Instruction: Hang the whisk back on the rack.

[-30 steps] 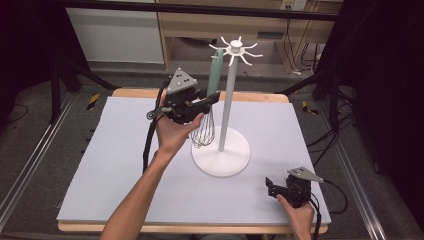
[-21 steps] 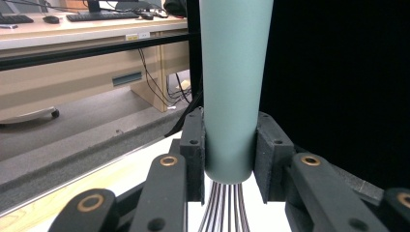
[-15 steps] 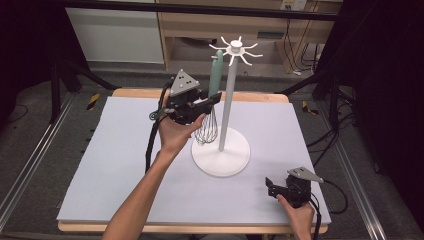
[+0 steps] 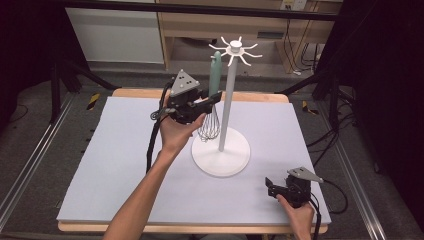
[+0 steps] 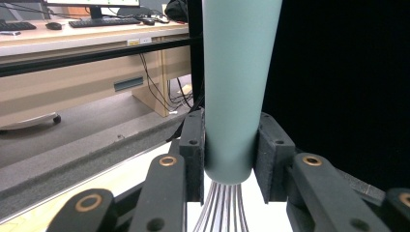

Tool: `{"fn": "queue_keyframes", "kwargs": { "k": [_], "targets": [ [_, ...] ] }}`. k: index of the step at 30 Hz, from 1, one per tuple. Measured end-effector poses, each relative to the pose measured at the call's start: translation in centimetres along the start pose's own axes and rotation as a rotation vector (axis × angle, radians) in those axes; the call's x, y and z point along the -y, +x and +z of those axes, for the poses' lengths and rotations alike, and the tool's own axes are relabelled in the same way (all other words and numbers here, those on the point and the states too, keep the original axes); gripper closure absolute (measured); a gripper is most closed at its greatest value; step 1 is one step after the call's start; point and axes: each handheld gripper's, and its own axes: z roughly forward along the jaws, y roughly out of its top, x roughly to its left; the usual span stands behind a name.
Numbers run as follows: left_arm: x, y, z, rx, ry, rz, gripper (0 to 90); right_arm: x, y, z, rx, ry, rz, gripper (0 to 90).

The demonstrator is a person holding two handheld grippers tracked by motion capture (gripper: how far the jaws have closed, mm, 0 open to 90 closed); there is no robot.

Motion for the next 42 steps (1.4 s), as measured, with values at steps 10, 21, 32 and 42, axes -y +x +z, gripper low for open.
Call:
{"fn": "queue_keyframes", "kwargs": {
  "k": [10, 21, 32, 42],
  "targets": [
    [0.4, 0.3, -0.9, 0.006, -0.004, 0.007, 59.2, 0.0, 0.0, 0.0, 0.001, 0.001, -0.002, 8.7],
    [2.3, 0.7, -3.2, -0.005, 0.015, 0.034, 50.9, 0.0, 0.0, 0.0, 0.005, 0.004, 0.0, 8.7],
    [6.2, 1.4, -4.8, -0.018, 0.071, 0.035, 45.7, 0.1, 0.0, 0.1, 0.012, 0.007, 0.004, 8.6],
    [9.7, 2.5, -6.0, -0.046, 0.128, 0.019, 41.8, 0.1, 0.0, 0.1, 0.012, 0.007, 0.004, 8.5]
  ]
}}
